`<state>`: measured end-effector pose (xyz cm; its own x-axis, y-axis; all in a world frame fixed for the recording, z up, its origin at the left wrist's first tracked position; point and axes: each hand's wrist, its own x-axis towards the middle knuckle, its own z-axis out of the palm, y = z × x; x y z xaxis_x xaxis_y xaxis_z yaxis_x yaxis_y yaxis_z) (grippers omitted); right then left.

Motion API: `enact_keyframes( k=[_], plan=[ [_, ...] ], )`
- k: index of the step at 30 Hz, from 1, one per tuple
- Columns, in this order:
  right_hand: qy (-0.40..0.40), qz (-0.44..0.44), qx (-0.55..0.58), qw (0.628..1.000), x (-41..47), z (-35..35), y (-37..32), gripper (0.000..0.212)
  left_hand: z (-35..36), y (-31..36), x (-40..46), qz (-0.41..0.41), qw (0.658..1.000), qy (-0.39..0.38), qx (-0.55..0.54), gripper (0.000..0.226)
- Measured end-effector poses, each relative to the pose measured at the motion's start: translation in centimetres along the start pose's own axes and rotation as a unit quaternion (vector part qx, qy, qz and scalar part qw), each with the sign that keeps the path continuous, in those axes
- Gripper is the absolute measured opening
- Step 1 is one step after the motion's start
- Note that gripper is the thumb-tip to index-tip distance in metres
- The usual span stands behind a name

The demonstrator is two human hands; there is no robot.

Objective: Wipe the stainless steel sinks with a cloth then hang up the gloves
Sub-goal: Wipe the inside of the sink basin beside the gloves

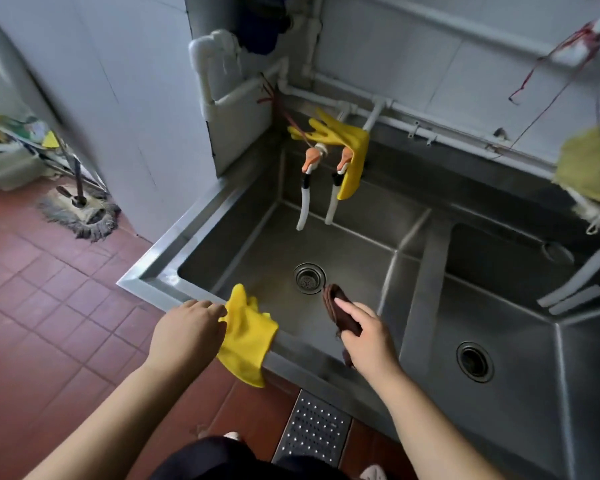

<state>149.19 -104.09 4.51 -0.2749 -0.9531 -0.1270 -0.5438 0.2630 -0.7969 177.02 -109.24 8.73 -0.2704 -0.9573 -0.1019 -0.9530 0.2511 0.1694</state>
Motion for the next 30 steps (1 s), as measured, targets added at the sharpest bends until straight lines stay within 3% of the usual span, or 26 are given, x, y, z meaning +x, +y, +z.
enact_keyframes(
  k=[9, 17, 25, 28, 30],
  plan=[
    [0.043, 0.049, -0.066, 0.996, -0.1, 1.8, -0.4, 0.061, 0.6, -3.0, 4.6, 0.071, 0.997, -0.027, -0.005, 0.023],
    [0.002, 0.097, -0.085, 0.992, 5.2, 3.0, 2.8, 0.061, 3.5, -2.6, 10.5, 0.144, 0.984, -0.079, 0.063, 0.032],
    [-0.166, 0.095, -0.184, 0.964, 13.5, 6.9, 8.5, 0.060, 6.2, -3.6, 19.2, 0.139, 0.981, -0.100, 0.090, 0.021],
    [-0.273, 0.046, -0.249, 0.928, 15.1, 10.0, 11.4, 0.062, 8.4, -3.8, 22.1, 0.141, 0.981, -0.101, 0.087, 0.014],
    [-0.378, 0.011, -0.303, 0.875, 15.5, 11.9, 13.6, 0.062, 9.9, -4.1, 23.8, 0.149, 0.979, -0.105, 0.095, 0.014]
  ],
)
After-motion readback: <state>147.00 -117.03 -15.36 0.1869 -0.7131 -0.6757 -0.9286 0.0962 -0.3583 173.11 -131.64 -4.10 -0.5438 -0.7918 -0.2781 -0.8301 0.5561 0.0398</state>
